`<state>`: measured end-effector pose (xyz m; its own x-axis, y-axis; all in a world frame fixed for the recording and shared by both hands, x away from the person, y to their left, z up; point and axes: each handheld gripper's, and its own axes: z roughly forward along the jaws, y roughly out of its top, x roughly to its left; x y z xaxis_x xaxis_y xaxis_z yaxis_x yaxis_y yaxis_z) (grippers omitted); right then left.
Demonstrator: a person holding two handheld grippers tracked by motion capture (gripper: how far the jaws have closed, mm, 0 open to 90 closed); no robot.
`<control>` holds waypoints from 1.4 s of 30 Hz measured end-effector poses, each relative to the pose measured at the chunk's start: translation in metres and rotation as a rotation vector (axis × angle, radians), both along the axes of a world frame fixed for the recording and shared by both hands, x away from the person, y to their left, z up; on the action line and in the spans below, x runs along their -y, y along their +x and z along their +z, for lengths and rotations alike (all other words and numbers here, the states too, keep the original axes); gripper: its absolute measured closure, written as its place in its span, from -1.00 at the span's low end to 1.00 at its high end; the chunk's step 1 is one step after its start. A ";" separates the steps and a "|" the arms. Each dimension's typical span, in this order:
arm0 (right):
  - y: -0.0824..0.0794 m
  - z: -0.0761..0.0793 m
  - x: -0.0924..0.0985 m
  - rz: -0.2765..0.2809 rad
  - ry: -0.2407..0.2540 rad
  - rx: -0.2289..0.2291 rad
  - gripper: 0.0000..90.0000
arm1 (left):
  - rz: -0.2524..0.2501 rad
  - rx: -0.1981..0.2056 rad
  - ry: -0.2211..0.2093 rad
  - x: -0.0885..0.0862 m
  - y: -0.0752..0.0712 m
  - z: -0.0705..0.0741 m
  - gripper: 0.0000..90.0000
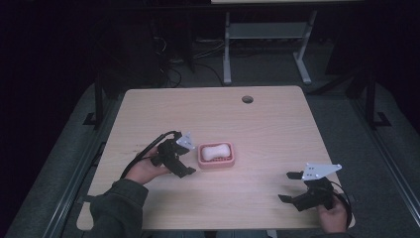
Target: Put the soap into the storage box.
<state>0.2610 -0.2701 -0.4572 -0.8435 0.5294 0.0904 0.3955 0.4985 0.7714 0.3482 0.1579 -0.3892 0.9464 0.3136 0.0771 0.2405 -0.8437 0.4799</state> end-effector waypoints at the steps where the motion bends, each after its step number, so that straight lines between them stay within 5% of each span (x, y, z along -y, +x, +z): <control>1: 0.000 0.000 0.000 -0.001 0.000 -0.001 -0.69 | 0.000 0.003 0.002 -0.002 -0.001 0.000 -0.46; 42: -0.001 -0.001 -0.002 -0.002 -0.021 -0.006 -0.69 | 0.050 0.016 0.004 -0.044 -0.038 -0.023 -0.49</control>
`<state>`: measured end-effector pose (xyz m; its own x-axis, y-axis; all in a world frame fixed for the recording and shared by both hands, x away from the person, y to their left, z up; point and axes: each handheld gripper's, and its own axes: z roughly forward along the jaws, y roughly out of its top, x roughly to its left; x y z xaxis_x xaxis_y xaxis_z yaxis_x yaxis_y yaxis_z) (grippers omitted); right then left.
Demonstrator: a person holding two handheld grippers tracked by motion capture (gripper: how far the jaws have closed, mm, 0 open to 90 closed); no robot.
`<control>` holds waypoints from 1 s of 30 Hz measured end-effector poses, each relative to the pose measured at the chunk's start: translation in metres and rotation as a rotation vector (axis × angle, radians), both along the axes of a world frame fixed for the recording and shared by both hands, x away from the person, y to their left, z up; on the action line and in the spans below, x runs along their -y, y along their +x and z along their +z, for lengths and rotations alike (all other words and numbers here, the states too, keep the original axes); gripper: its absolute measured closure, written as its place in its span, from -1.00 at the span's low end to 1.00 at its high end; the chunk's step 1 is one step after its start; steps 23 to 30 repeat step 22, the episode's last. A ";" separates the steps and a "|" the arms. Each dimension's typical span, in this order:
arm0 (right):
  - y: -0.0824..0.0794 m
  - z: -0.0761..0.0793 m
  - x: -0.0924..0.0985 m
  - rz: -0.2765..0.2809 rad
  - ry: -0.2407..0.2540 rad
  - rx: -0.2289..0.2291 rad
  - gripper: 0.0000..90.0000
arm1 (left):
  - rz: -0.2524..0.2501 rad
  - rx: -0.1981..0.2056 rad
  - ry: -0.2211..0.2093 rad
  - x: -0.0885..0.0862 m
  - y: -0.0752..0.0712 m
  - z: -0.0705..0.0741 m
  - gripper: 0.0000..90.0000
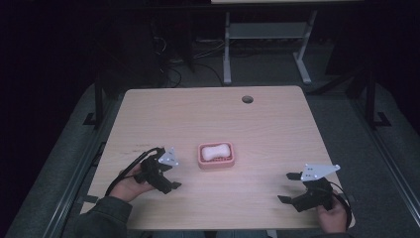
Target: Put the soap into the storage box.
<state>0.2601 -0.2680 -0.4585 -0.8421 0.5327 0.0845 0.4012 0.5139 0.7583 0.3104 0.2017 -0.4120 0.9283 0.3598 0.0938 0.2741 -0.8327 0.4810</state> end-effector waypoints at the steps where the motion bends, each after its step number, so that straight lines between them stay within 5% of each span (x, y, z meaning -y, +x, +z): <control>1: 0.000 0.000 0.000 0.001 -0.001 0.000 -0.69 | 0.002 0.001 0.000 -0.002 -0.001 -0.001 -0.48; 21: -0.001 -0.001 0.000 0.005 0.001 -0.007 -0.69 | 0.024 0.009 -0.001 -0.025 -0.040 -0.017 -0.50; 30: -0.001 -0.001 0.000 0.007 0.000 -0.006 -0.69 | 0.023 0.015 -0.001 -0.026 -0.041 -0.017 -0.50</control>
